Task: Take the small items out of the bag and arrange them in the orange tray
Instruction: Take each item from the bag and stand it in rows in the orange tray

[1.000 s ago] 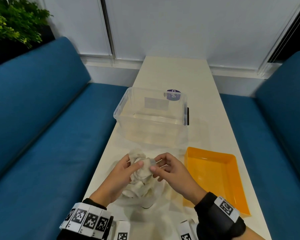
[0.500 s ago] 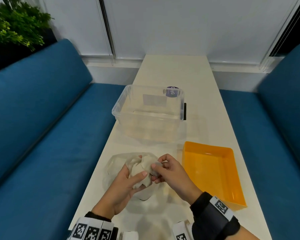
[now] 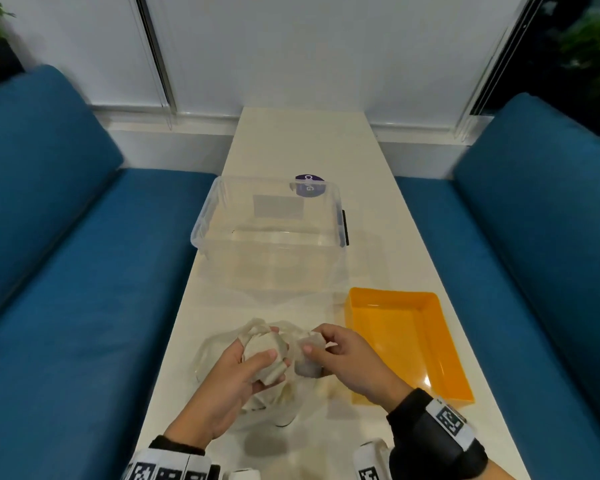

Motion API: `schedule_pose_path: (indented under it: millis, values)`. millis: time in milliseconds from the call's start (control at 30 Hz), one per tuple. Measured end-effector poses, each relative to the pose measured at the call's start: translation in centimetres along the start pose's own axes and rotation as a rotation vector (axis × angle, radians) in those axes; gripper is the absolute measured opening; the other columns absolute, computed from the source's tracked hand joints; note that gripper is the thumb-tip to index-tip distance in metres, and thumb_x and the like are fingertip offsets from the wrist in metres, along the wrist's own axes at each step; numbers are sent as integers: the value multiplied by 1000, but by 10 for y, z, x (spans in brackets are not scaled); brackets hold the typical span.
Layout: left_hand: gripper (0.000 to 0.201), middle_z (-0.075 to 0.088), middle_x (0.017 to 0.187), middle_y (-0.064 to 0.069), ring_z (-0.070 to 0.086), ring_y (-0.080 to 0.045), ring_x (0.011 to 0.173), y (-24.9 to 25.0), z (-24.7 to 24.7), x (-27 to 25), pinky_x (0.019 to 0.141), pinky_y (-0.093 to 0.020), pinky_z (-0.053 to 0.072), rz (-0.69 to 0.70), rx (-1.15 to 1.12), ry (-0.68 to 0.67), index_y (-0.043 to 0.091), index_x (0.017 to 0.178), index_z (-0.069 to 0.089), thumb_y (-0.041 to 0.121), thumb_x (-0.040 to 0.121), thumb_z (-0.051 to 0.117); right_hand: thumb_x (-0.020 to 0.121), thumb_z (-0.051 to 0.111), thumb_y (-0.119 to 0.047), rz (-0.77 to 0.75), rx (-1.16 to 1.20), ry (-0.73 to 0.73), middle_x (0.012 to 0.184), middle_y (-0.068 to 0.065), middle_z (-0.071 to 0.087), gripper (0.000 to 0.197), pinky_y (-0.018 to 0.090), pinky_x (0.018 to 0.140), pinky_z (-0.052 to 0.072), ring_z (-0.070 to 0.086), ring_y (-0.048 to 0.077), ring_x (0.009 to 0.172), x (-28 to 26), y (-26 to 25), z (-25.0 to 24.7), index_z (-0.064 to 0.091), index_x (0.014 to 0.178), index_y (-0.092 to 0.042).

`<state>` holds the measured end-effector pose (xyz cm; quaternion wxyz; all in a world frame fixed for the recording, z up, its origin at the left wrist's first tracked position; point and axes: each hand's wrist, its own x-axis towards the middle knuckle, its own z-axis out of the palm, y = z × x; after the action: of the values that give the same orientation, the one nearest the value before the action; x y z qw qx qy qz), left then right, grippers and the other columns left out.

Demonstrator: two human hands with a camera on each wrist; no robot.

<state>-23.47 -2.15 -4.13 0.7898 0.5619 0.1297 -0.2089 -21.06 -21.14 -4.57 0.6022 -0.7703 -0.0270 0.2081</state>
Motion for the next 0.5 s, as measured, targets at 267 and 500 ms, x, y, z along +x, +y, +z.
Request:
schedule_pose_path:
  millis: [267,500]
  values:
    - [29,70,110,-12,65,-31,103,0,-16,2,66,-26,58,-36,49,-24,14,116,59,1,91,50,91,61,-21,42,-205,212,76,-5,59,12,25,67,40,51,10,72,-6,3,-54,64,80,-18]
    - [29,70,112,-5,71,-22,92,-6,-14,-3,83,-41,53,-47,198,-19,27,115,59,11,93,52,95,54,-20,140,-321,323,69,2,52,22,21,61,36,43,14,64,13,16,-109,60,76,-10]
